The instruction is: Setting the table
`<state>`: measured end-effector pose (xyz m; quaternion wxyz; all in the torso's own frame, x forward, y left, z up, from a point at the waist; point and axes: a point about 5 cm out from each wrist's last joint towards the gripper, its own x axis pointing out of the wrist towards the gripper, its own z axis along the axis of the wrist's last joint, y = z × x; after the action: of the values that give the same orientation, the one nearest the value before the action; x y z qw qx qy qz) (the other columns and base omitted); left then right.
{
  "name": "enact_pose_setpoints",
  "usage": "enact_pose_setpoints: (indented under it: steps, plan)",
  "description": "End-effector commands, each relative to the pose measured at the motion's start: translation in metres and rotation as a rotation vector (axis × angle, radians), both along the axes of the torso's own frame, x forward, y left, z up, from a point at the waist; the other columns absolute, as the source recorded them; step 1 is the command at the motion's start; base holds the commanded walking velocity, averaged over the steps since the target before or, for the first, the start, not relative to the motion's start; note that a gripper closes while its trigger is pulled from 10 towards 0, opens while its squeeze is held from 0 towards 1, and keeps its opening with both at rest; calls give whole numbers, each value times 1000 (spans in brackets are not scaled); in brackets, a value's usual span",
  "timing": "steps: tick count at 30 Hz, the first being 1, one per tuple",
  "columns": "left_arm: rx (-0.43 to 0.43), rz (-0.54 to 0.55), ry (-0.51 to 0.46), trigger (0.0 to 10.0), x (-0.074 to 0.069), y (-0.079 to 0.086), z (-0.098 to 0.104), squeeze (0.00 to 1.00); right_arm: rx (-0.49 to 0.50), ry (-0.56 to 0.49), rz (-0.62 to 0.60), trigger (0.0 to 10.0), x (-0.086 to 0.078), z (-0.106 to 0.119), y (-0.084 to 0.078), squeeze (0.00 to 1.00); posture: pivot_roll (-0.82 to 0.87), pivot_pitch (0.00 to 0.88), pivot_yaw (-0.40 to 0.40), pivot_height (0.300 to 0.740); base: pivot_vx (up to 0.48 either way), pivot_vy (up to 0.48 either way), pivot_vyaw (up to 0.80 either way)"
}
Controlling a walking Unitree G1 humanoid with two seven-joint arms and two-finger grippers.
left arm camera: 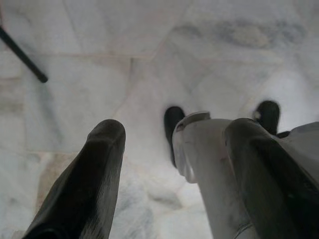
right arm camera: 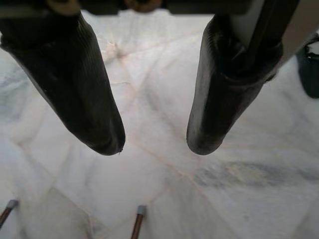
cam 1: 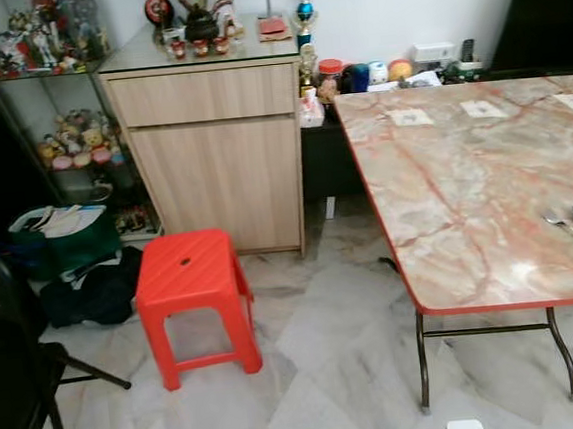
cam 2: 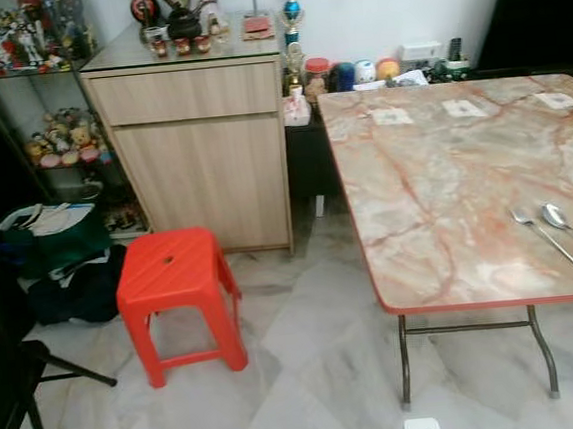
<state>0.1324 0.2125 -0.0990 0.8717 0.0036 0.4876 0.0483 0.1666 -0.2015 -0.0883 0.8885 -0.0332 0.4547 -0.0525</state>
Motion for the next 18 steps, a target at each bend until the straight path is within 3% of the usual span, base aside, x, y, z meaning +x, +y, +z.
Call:
enact_pose_setpoints:
  steps: [1, 4, 9, 18]
  plan:
    - [-47, -71, 76, 10000, -7, -86, -10, 0, 238, -1, -166, 10000, 9, 1, 17, 0, 37, 0, 21, 740, 0, -311, 0]
    - [-47, -75, 76, 10000, -6, -86, -10, 0, 229, 8, -154, 10000, 9, 0, 16, 0, 34, 0, 22, 740, 0, -310, 0]
    - [-47, -73, 77, 10000, -7, -86, -10, 0, 239, 2, -175, 10000, 9, 0, 17, 0, 30, 3, 24, 740, 0, -308, -679]
    - [-48, -72, 73, 10000, -5, -85, -9, 0, 240, -15, -187, 10000, 12, 1, 18, 0, 33, 4, 30, 740, 0, -307, 0]
